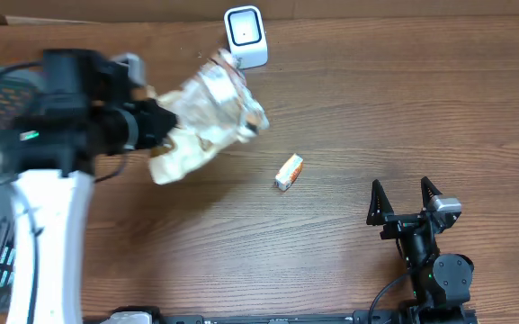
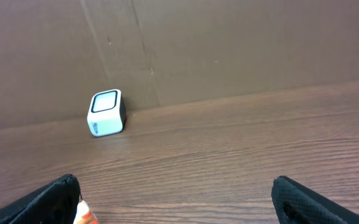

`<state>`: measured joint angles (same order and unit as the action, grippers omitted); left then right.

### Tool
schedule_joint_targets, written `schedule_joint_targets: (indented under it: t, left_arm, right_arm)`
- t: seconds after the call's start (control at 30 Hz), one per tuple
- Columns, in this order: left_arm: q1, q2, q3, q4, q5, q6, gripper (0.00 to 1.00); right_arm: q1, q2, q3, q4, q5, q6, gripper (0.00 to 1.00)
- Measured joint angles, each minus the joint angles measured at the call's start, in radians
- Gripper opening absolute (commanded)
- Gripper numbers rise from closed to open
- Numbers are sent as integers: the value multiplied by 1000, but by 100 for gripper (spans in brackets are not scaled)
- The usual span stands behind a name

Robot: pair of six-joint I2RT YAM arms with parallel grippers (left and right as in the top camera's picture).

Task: Scan the item barcode
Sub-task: 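Lift the bag out and set it on the table beside the box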

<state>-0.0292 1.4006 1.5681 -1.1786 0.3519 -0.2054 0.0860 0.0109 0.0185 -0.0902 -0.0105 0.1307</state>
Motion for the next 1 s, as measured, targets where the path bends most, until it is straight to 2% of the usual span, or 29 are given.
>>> schedule_joint_targets:
  t: [0.2,0.33,0.57,0.63,0.77,0.8,0.87,1.0]
  left_arm:
    - [-146,100,-198,122,-98,3,4]
    - [-181,180,-277,175,-122,2,4]
    - [-195,295,-305,220,-116,-12,6]
    - [-195,319,-305,232,-106,-22,12]
    - [-195,341,-305,249,-83,-29,54]
    - [-195,343,-305,253,-79,-33,61]
    - [-195,344,-305,254,-71,-38,68]
    - [-195,344,-305,256,-63,-47,68]
  right_arm:
    - [0,0,0,0,0,0,100]
    - [0,0,0,0,0,-1,100]
    - [0,0,0,0,0,-1,100]
    - [0,0,0,1,0,0,100]
    - [0,0,0,0,0,0,100]
    - [0,0,0,0,0,0,100]
    - [0,0,0,0,0,-1,100]
    - [0,0,0,0,0,0,100]
